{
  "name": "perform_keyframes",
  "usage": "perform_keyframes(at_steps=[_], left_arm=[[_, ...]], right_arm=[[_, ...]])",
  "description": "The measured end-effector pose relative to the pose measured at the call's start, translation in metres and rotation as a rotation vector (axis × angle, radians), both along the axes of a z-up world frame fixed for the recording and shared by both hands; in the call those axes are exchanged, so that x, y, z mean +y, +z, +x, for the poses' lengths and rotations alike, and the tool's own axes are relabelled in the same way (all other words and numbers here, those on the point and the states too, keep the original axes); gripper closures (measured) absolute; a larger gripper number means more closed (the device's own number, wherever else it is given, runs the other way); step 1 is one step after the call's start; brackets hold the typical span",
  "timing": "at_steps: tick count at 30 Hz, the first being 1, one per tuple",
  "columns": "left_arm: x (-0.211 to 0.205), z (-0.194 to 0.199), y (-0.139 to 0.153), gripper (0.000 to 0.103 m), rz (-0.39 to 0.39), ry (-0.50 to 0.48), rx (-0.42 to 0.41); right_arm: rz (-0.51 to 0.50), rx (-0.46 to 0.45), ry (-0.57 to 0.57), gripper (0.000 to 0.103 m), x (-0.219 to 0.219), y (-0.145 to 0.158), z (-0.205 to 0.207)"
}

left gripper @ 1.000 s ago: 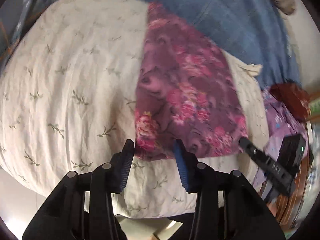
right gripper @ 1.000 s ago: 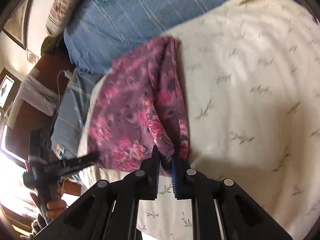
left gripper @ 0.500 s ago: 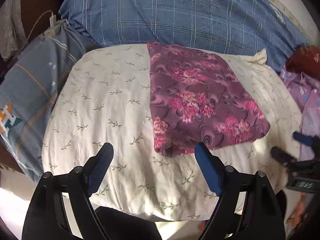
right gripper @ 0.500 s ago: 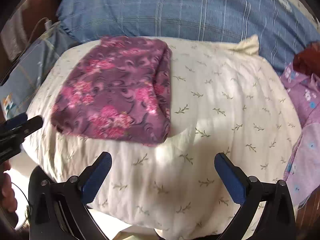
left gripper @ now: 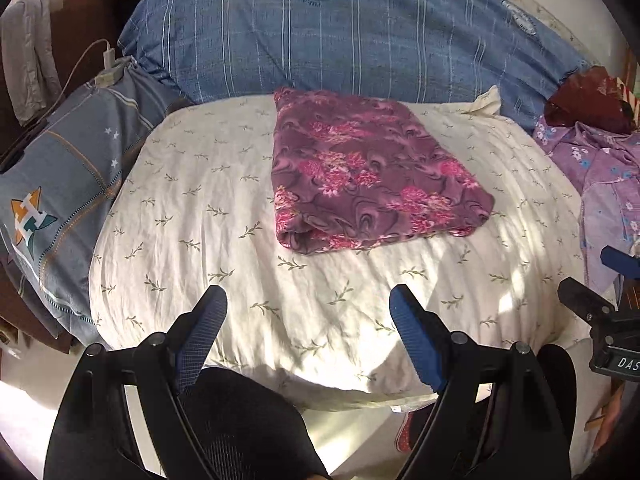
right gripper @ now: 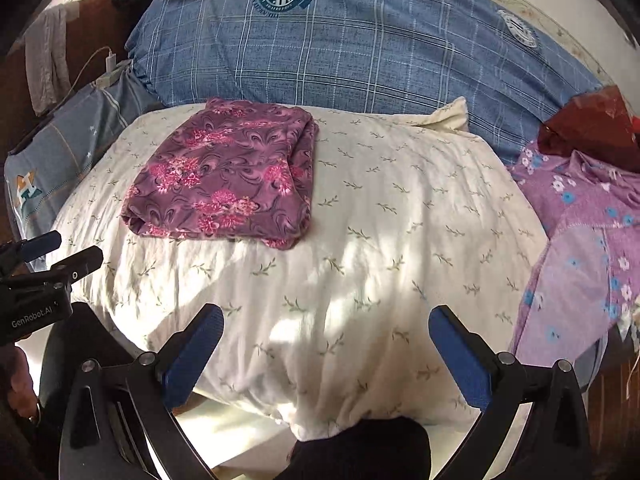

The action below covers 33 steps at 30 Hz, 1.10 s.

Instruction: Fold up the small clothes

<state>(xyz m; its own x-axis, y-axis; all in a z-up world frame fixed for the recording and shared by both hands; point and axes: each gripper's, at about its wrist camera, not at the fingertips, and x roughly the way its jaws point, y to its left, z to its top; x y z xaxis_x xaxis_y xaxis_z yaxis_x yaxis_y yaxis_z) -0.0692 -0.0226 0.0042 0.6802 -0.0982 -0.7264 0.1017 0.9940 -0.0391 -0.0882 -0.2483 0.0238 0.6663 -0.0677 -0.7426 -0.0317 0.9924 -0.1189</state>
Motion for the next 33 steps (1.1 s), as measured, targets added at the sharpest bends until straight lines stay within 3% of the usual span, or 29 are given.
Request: perform_keyframes(at_steps=[4, 11, 24, 33], left_arm=[[-0.002, -0.021, 0.007, 0.019, -0.001, -0.014, -0.037], [-0.005, -0.043, 0.005, 0.019, 0.015, -0.051, -0.032], [-0.023, -0.056, 0.013, 0.019, 0.004, -0.152, -0.039], [-0.028, -0.055, 0.010, 0.019, 0.004, -0.166, -0.027]], right_arm=[[0.011, -0.022, -0.016, 0.000, -0.004, 0.005, -0.020], [-0.025, -0.062, -0.012, 0.000, 0.001, 0.015, -0.047], [-0.033, -0.086, -0.039, 0.000, -0.009, 0.024, -0.054], [-0.040, -0.081, -0.040, 0.000, -0.009, 0.023, -0.051]])
